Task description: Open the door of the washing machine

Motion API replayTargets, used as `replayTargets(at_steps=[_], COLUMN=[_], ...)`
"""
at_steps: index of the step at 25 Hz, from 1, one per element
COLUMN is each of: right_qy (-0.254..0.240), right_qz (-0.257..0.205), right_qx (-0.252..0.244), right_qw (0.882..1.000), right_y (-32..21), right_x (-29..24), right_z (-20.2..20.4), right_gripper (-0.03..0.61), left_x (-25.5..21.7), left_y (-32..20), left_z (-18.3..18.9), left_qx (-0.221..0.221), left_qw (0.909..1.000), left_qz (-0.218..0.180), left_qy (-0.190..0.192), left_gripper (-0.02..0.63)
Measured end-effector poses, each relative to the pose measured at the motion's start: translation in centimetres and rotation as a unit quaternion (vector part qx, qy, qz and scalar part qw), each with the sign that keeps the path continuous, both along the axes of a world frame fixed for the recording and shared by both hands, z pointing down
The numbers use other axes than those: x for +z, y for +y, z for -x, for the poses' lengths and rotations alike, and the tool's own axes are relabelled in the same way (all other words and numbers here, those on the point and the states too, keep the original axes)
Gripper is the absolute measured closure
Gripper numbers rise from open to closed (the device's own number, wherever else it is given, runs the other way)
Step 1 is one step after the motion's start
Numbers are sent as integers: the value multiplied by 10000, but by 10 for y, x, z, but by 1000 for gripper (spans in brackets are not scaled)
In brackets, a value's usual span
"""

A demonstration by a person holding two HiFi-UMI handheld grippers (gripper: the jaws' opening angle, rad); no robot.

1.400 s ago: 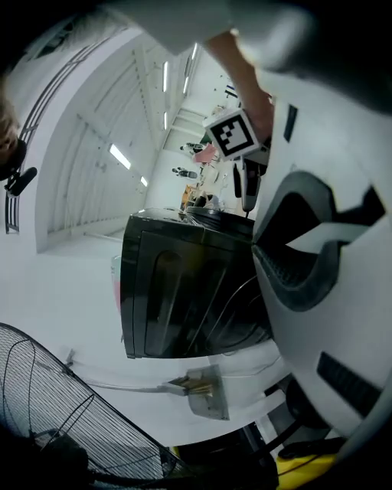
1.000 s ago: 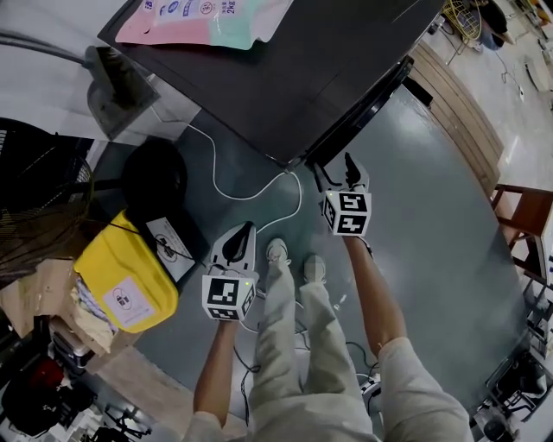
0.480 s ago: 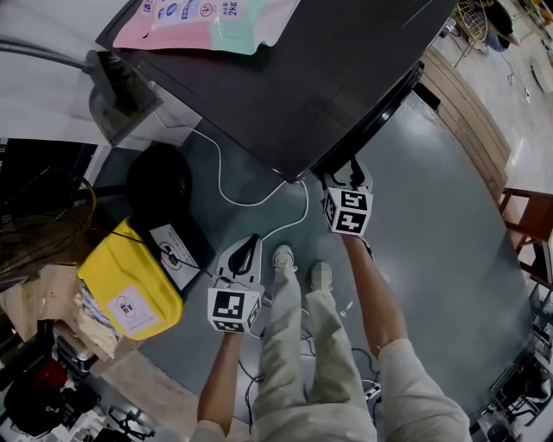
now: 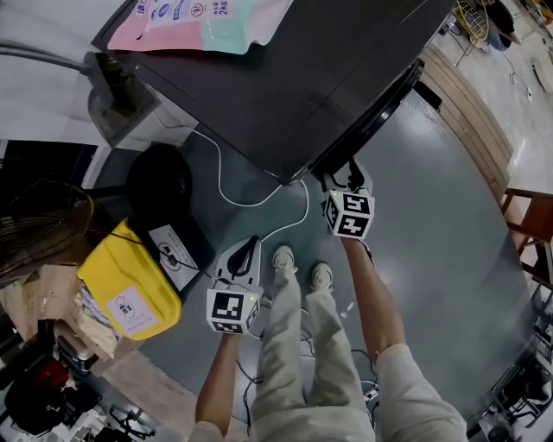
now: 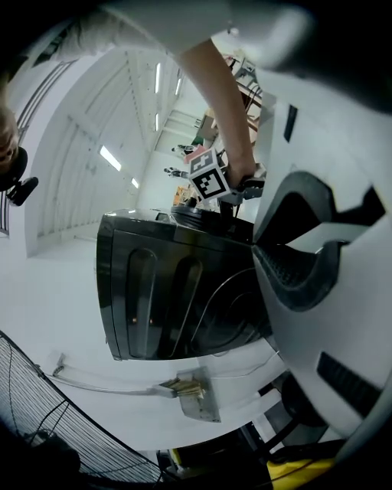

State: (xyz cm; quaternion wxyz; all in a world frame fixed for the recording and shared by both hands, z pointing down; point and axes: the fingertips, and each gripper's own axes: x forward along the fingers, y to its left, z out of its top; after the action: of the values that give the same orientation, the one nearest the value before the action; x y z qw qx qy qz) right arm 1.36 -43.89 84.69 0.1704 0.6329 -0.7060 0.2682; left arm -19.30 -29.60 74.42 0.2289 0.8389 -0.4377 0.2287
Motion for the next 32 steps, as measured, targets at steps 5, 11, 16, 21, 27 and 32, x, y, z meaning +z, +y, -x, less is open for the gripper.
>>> replayTargets(at_steps=[5, 11, 16, 21, 27, 32], right_qy=[-121, -244, -269, -348, -257, -59], right_qz=[9, 11, 92, 129, 145, 98], right_qx=[-84, -193, -248, -292, -504, -393], right_qw=[9999, 9995, 9993, 9989, 9983, 9992], right_y=[0, 2, 5, 29, 60, 82], right_x=[-2, -2, -1, 2, 1, 0], right_z=[0, 1, -2, -25, -57, -89], right_gripper=[278, 276, 278, 301, 327, 371], left_x=[-1, -2, -5, -6, -9, -9], left_y=[1, 2, 1, 1, 9, 21], left_z=[-7, -17, -22, -31, -72, -109], left_qx=[41, 90, 121, 175, 455, 793], left_qw=[10000, 10000, 9999, 9998, 9987, 9964], left_qz=[-8, -28, -69, -107, -155, -178], left_qy=[7, 31, 24, 68, 195, 243], left_gripper=[606, 606, 606, 606, 606, 606])
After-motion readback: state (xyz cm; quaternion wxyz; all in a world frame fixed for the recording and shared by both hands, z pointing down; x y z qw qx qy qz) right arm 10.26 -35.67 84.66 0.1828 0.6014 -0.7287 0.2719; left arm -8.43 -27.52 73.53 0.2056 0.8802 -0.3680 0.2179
